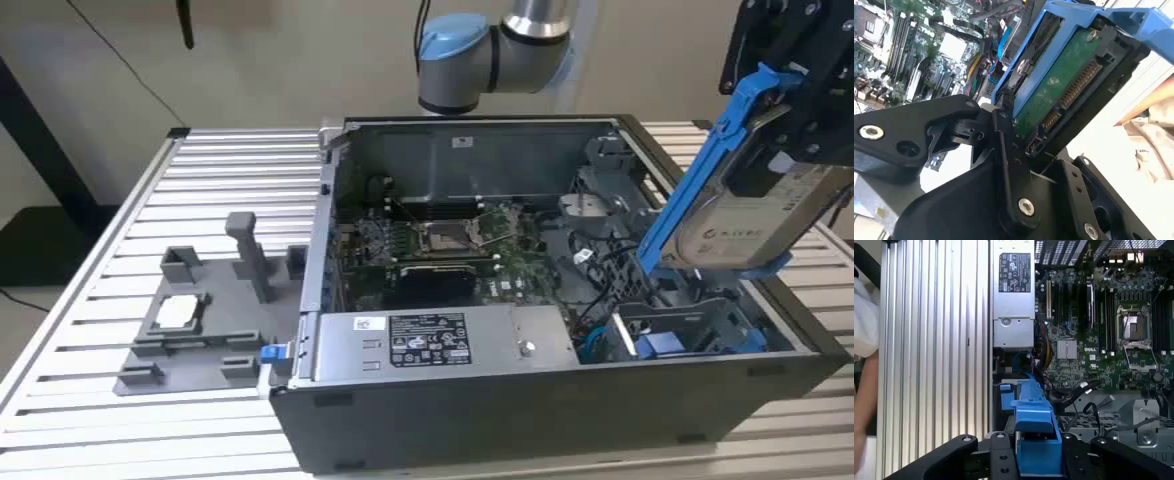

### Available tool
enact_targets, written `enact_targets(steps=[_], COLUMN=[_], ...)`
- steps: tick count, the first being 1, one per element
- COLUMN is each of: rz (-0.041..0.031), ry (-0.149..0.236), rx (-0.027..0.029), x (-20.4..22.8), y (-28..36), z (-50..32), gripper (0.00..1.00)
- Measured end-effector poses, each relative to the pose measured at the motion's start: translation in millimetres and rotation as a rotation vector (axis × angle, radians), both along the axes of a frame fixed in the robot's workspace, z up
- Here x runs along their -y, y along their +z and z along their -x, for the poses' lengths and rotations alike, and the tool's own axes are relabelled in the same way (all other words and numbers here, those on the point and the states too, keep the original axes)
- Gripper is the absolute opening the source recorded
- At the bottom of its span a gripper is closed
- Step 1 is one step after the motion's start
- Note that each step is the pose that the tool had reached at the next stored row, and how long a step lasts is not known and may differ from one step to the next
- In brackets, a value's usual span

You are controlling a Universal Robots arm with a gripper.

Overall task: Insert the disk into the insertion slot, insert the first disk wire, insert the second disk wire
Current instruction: 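Insert the disk into the insertion slot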

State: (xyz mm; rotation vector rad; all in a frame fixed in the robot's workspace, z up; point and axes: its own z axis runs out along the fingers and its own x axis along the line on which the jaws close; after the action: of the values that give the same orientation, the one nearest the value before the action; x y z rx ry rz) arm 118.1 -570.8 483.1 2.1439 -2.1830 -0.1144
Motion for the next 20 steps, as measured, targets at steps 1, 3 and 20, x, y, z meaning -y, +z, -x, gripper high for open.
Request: enact_targets(steps=[1,3,20], rz=[0.0000,0.0000,0.0000], ry=[0.000,0.000,0.000], rx=[-0.0010,-0.0032,0.0244], x=[0.0,0.0,0.0], y=[0.0,0.0,-4.6], z=[0.0,0.0,0.2], gripper=[0.33,0.33,0.33])
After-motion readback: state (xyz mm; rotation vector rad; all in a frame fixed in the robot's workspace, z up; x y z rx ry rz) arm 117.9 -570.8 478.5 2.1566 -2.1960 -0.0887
